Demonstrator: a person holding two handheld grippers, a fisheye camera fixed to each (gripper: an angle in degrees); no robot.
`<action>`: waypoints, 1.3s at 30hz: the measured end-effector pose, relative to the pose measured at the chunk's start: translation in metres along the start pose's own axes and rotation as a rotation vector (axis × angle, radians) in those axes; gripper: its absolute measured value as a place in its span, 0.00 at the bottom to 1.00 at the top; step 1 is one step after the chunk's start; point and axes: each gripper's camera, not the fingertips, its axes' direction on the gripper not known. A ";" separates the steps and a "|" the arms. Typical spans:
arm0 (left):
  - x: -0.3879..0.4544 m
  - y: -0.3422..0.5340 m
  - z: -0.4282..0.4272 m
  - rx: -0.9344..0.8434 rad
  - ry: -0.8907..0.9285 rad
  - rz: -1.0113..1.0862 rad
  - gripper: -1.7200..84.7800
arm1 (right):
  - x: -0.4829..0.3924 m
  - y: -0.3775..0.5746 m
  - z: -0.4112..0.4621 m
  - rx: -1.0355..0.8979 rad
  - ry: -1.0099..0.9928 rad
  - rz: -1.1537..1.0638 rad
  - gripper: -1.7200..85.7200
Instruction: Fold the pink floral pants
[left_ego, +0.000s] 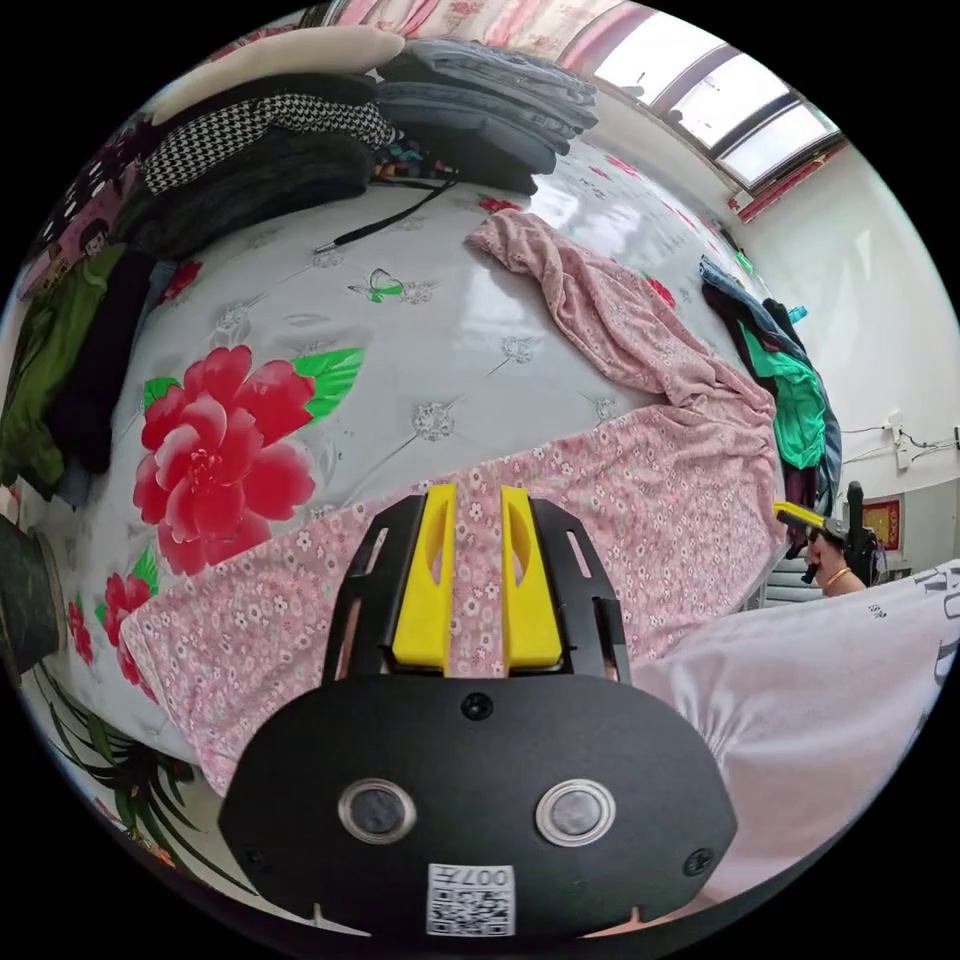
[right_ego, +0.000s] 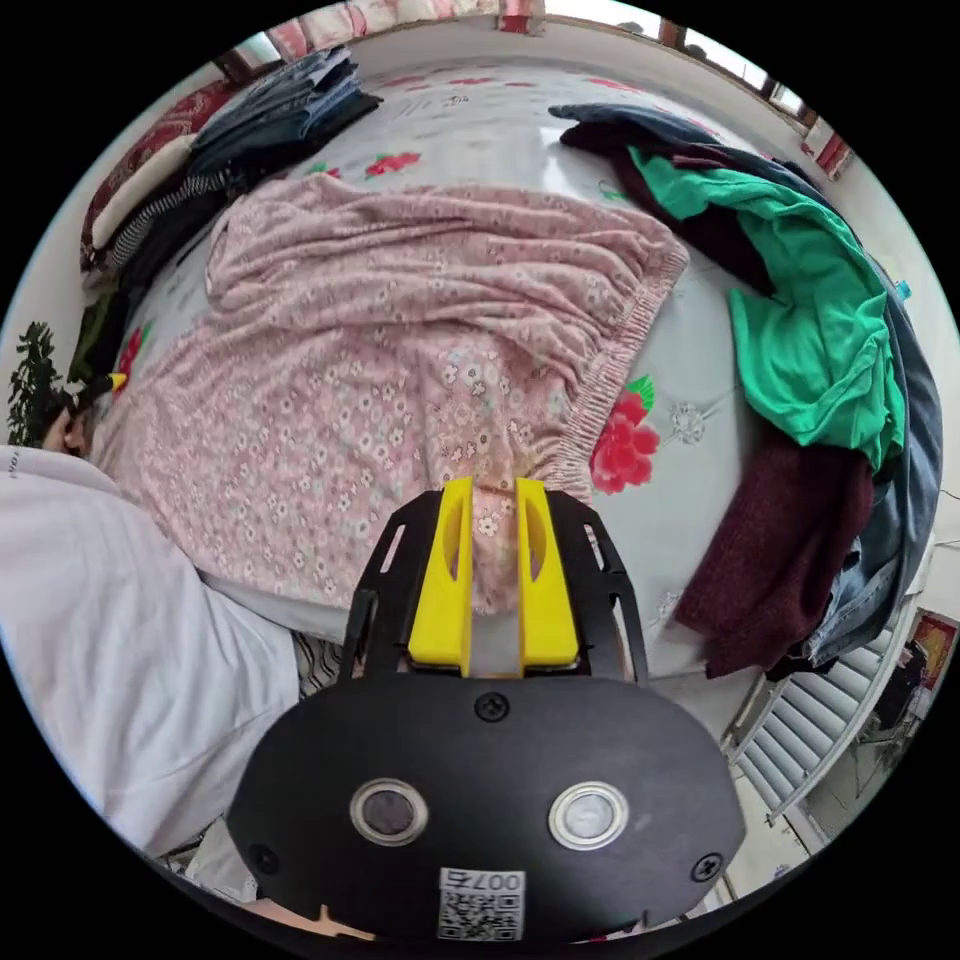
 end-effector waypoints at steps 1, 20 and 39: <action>-0.002 -0.007 -0.001 0.007 0.012 -0.003 0.11 | -0.006 0.014 0.004 0.058 0.060 -0.037 0.05; -0.077 -0.297 0.069 0.004 0.300 -0.270 0.15 | 0.083 0.021 -0.085 0.283 0.013 0.101 0.02; 0.106 -0.042 0.024 -0.101 0.225 0.642 0.13 | -0.008 -0.102 -0.044 0.398 -0.337 -0.217 0.09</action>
